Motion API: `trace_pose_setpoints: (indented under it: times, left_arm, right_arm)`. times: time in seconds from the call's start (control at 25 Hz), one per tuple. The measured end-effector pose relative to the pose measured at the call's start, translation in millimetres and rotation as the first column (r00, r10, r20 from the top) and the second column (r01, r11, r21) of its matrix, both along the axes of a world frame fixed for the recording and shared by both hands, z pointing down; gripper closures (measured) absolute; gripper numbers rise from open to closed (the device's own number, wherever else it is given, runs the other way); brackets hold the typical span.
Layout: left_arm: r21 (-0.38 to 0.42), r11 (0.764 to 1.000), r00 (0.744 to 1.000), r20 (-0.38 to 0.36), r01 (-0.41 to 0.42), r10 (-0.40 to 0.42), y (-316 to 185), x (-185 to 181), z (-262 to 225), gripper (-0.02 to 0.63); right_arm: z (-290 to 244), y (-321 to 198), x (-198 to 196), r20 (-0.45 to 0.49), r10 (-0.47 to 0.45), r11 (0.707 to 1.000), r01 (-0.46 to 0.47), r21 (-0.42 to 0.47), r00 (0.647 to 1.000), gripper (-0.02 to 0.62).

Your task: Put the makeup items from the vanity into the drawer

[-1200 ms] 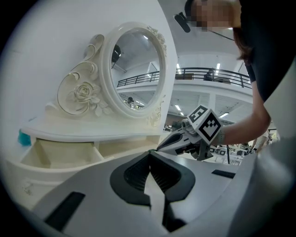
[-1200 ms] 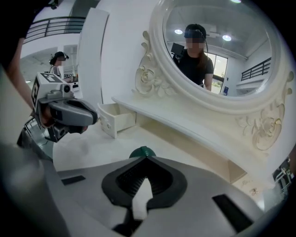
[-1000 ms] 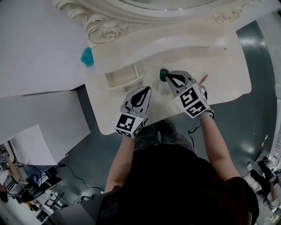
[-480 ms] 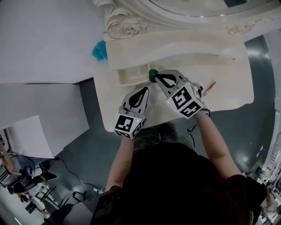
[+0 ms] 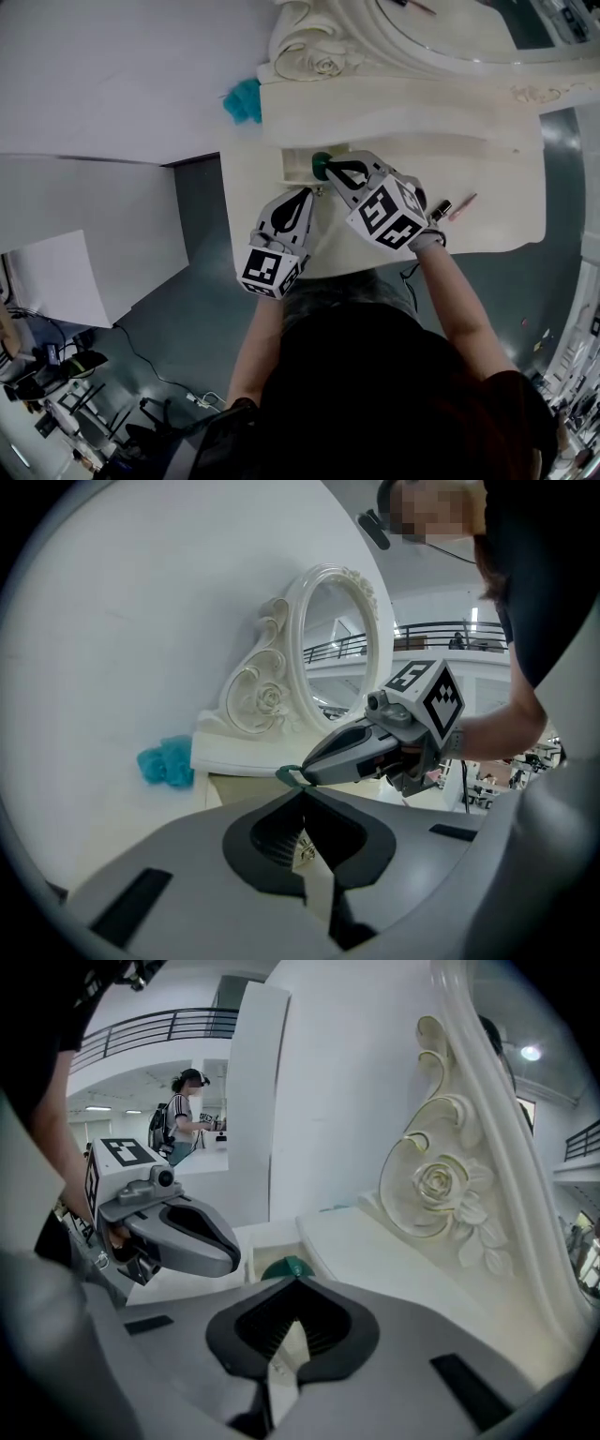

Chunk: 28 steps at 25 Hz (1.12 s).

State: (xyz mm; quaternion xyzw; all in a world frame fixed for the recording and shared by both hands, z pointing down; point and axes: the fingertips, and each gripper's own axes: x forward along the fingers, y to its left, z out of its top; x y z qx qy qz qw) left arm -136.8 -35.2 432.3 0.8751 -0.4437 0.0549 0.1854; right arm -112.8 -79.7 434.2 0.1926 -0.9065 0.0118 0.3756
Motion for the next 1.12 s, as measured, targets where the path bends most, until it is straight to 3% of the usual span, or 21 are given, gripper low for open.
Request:
trace_pose_setpoints:
  times: [0.32, 1.12]
  left_arm:
    - [0.002, 0.999, 0.999, -0.016, 0.038, -0.038, -8, -27, 1, 0.594]
    - [0.007, 0.995, 0.995, -0.034, 0.096, -0.096, -7, -58, 0, 0.594]
  right_arm:
    - [18, -3, -27, -0.104, -0.056, 0.998, 0.053, -0.032, 0.993, 0.574]
    - [37, -4, -55, -0.157, -0.082, 0.996, 0.074, -0.055, 0.984, 0.572]
